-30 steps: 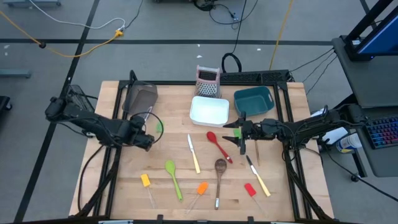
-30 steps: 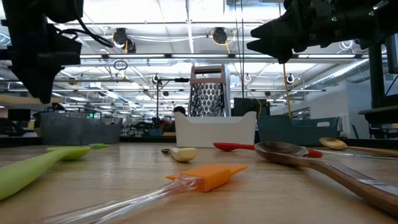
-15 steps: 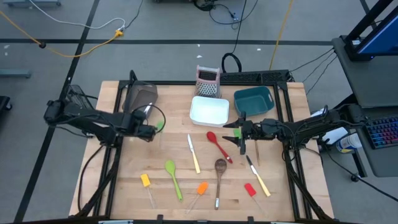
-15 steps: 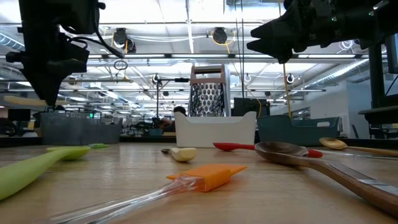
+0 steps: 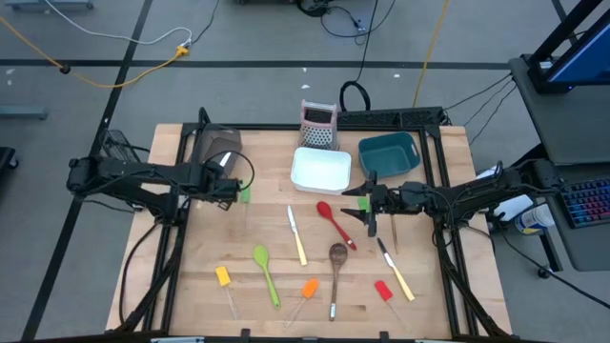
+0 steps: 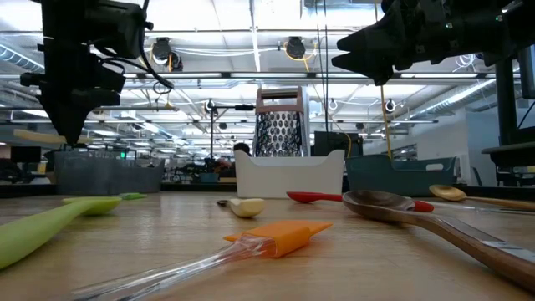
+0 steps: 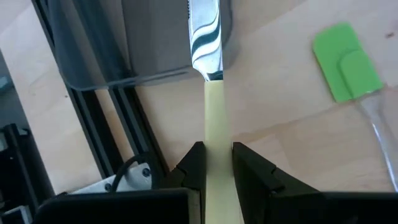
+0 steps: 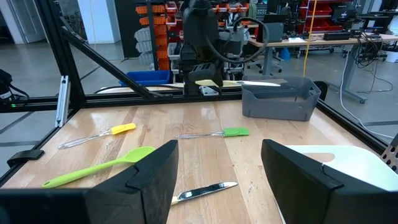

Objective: Pick & Place Kitchen Items
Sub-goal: Put the bottom left yellow knife into the black bin

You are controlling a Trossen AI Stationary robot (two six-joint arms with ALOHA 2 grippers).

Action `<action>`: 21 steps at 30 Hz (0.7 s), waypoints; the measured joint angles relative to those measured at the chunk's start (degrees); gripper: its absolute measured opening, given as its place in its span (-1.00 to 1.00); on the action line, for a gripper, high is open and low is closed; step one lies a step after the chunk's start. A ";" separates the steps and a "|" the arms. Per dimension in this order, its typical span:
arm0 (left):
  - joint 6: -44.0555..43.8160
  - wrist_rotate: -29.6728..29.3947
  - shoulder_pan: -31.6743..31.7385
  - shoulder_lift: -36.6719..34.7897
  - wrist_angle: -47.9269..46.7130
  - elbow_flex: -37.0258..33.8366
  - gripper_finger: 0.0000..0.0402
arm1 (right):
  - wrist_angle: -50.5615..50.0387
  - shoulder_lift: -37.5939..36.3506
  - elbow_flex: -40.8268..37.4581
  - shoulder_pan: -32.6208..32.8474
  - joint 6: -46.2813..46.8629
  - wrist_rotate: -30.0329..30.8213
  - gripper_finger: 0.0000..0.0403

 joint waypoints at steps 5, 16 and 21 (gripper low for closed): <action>2.85 -0.10 3.08 0.00 -0.02 0.00 -0.75 | 0.00 0.00 0.00 0.00 0.00 -0.02 0.11; 8.56 -1.59 8.92 0.00 -0.04 0.00 -0.75 | 0.00 0.00 0.00 0.01 0.00 -0.01 0.11; 10.91 -1.63 11.29 0.02 -0.03 0.00 -0.75 | 0.00 0.00 0.00 0.01 -0.02 -0.01 0.11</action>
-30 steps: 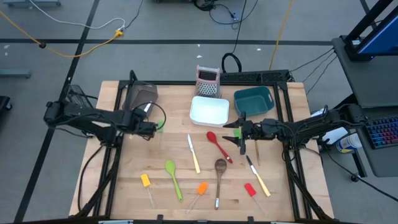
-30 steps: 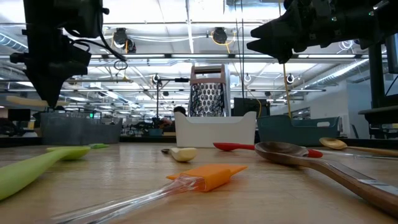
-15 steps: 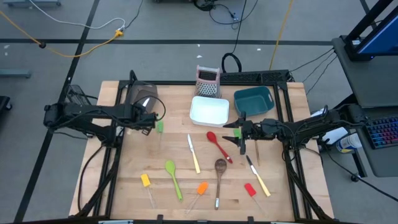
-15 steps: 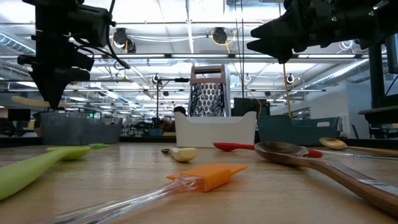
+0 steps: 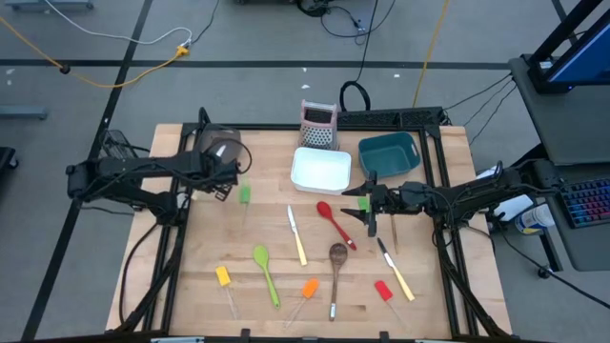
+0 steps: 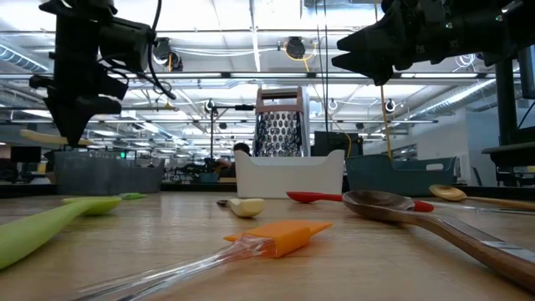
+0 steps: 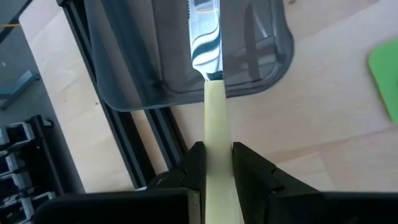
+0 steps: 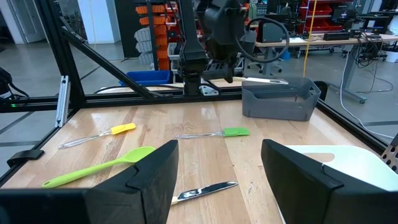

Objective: Pick & Place Kitchen Items
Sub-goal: Put the bottom left yellow knife into the black bin

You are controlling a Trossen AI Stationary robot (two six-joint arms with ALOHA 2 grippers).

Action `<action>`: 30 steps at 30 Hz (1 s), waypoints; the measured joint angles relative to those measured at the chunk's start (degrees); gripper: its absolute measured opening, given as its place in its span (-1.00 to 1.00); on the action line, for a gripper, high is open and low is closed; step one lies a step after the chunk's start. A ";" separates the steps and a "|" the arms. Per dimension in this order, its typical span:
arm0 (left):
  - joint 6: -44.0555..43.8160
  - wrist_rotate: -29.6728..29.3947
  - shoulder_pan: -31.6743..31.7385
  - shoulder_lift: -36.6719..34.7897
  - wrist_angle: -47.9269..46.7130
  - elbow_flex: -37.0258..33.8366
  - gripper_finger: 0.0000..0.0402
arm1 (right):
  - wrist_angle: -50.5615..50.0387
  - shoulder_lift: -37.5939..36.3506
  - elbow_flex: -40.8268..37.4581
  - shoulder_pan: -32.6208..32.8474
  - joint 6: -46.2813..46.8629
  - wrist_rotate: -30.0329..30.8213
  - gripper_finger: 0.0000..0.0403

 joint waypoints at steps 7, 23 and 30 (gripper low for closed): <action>2.52 -0.67 3.00 -0.01 0.01 0.00 -0.75 | 0.00 0.00 0.00 0.01 0.00 -0.01 0.11; 8.66 -1.49 10.66 -0.01 0.10 0.00 -0.74 | 0.00 0.00 0.00 0.01 -0.15 0.01 0.11; 11.80 -1.93 13.84 0.00 0.72 0.00 -0.74 | 0.00 0.00 0.00 0.00 -0.17 0.01 0.11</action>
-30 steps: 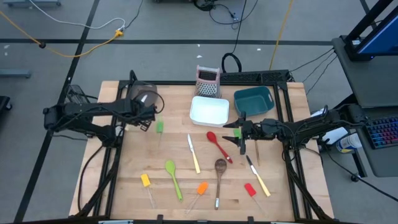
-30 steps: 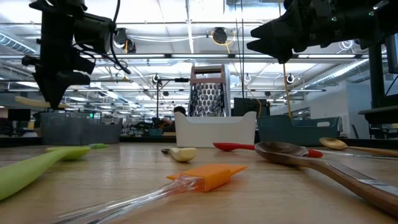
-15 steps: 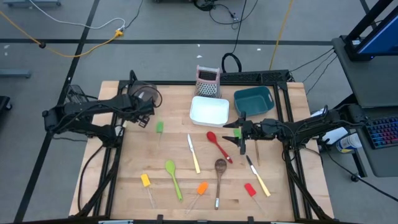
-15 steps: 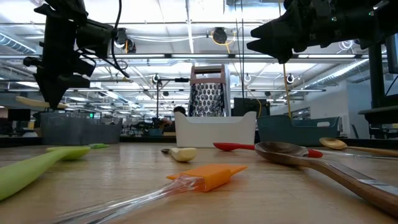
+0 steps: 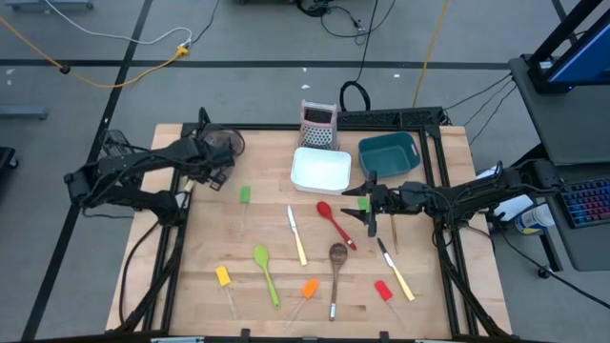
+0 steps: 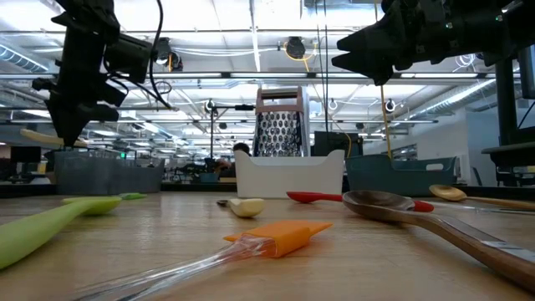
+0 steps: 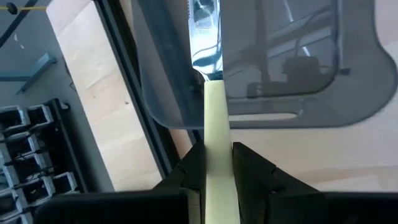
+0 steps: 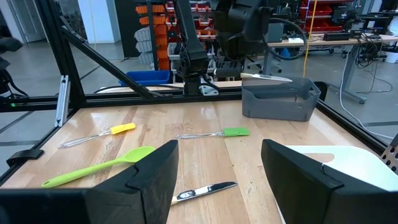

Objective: Pick & Place Kitchen Items
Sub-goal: Put the bottom left yellow knife into the black bin

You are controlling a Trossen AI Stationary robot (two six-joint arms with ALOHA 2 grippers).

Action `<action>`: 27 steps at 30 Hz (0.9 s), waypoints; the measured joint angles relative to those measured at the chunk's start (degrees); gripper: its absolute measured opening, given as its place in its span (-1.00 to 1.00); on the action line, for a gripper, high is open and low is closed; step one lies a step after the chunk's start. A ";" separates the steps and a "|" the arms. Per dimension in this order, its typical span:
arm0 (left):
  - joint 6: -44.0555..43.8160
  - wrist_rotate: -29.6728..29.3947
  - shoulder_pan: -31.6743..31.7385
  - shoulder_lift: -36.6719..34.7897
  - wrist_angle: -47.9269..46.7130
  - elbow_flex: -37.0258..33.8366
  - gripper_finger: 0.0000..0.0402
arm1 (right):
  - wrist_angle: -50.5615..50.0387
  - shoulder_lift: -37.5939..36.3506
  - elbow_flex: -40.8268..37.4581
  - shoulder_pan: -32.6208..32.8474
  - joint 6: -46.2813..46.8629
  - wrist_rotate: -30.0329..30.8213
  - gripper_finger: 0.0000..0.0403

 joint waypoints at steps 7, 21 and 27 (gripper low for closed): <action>3.87 -0.67 2.93 0.00 3.35 0.00 -0.74 | 0.00 0.00 0.00 0.02 -0.08 0.00 0.11; 12.81 -0.68 9.30 -0.01 15.11 0.00 -0.74 | 0.00 0.00 0.02 -0.01 -0.26 0.00 0.11; 16.12 -0.65 11.60 0.00 19.02 0.00 -0.74 | 0.02 0.00 0.00 0.00 -0.56 0.00 0.11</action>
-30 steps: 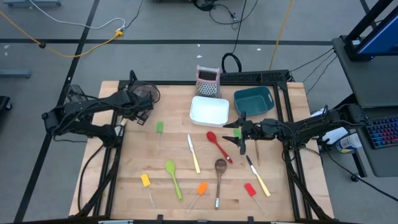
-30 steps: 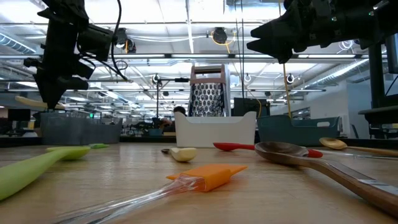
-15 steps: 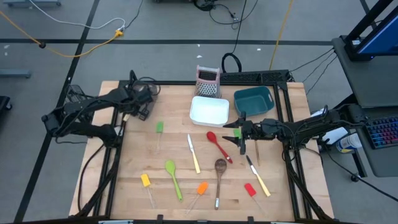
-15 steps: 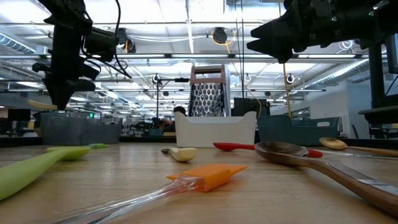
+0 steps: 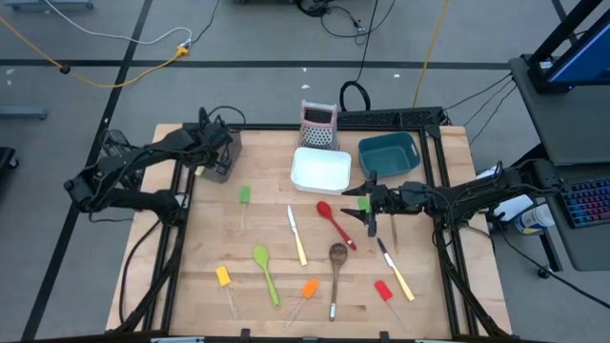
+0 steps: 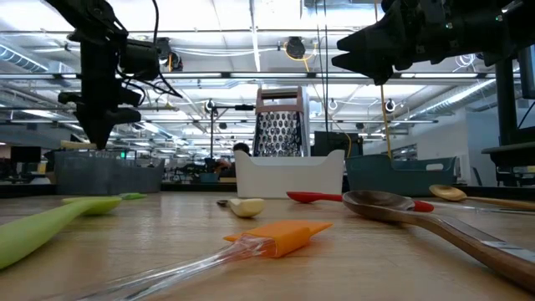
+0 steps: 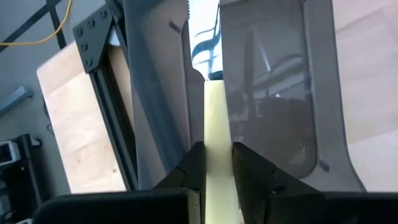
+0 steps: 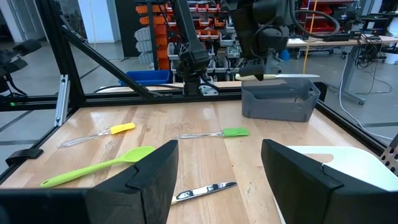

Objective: Pick & Place Kitchen Items
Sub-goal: Put the bottom left yellow knife into the black bin

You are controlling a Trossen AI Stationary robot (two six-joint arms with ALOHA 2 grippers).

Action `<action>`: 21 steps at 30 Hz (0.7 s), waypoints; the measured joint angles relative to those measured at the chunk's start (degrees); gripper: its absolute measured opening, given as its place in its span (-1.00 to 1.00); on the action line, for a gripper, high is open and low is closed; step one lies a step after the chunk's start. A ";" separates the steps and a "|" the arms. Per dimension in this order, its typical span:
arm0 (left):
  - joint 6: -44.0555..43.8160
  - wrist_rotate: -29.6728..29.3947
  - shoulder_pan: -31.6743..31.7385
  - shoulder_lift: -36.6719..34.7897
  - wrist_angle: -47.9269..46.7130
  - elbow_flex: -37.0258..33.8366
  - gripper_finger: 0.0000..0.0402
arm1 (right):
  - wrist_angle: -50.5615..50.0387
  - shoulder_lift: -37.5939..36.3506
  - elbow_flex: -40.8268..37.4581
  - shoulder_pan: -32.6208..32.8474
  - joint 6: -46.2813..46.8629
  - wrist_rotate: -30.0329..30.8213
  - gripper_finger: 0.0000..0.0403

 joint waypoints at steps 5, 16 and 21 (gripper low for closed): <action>3.39 0.20 1.37 -0.01 3.73 0.00 -0.74 | -0.02 0.00 0.00 0.00 -0.98 0.00 0.11; 14.72 0.11 2.78 -0.01 6.31 -0.01 -0.74 | -0.02 0.00 0.01 0.00 -0.98 0.00 0.11; 15.64 1.22 2.78 0.00 4.26 0.00 -0.74 | -0.02 0.00 0.01 0.00 -0.98 0.00 0.11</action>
